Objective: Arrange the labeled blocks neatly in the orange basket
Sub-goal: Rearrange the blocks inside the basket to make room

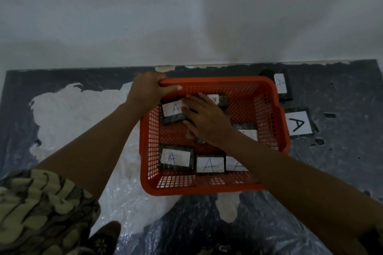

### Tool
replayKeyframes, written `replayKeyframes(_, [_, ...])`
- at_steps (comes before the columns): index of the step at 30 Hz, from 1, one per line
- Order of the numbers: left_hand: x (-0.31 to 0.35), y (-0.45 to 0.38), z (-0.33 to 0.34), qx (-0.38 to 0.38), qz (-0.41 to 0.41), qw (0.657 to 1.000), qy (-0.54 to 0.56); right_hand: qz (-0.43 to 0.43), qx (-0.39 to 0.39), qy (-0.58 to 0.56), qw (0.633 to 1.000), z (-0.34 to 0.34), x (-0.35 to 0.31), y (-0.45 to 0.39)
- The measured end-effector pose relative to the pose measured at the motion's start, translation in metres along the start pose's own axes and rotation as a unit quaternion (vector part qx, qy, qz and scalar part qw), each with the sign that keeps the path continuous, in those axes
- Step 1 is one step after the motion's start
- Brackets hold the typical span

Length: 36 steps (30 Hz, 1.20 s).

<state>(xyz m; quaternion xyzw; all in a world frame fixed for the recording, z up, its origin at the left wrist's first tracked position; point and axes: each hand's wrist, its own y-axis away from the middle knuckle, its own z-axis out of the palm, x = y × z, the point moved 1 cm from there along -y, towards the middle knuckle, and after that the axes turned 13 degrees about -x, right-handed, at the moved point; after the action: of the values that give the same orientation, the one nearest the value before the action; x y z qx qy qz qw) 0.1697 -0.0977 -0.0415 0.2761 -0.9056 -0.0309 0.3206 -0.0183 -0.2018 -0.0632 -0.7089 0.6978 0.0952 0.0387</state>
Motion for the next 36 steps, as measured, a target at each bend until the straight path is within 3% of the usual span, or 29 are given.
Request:
replayKeyframes(3, [0.001,0.001,0.000,0.010,0.005,1.000,-0.007,-0.049,0.008,-0.057,0.997,0.004,-0.001,0.000])
replayKeyframes(6, [0.001,0.001,-0.001,0.010,0.010,1.000,-0.006,-0.033,-0.024,-0.064,0.997,0.007,-0.003,0.000])
replayKeyframes(13, [-0.001,0.001,0.000,0.017,0.010,1.000,-0.013,0.009,0.008,-0.090,0.996,0.000,-0.017,-0.002])
replayKeyframes(17, [-0.002,0.000,0.001,0.006,-0.001,1.000,-0.004,-0.023,0.011,-0.143,0.989,-0.014,-0.025,0.012])
replayKeyframes(21, [-0.003,0.000,0.000,0.007,-0.007,1.000,0.006,-0.065,-0.087,-0.190,0.976,-0.012,-0.050,0.038])
replayKeyframes(25, [-0.001,0.001,-0.001,0.012,-0.007,1.000,0.010,0.016,-0.232,-0.266,0.936,-0.001,-0.059,0.041])
replayKeyframes(31, [-0.001,0.001,-0.001,0.006,-0.010,1.000,0.001,0.041,-0.285,-0.303,0.908,-0.003,-0.058,0.040])
replayKeyframes(34, [-0.001,0.000,-0.001,0.004,-0.007,1.000,-0.009,0.022,-0.237,-0.315,0.919,-0.013,-0.051,0.044])
replayKeyframes(36, [-0.001,0.000,-0.001,0.003,-0.007,1.000,-0.007,0.040,-0.101,-0.308,0.945,-0.023,-0.038,0.044])
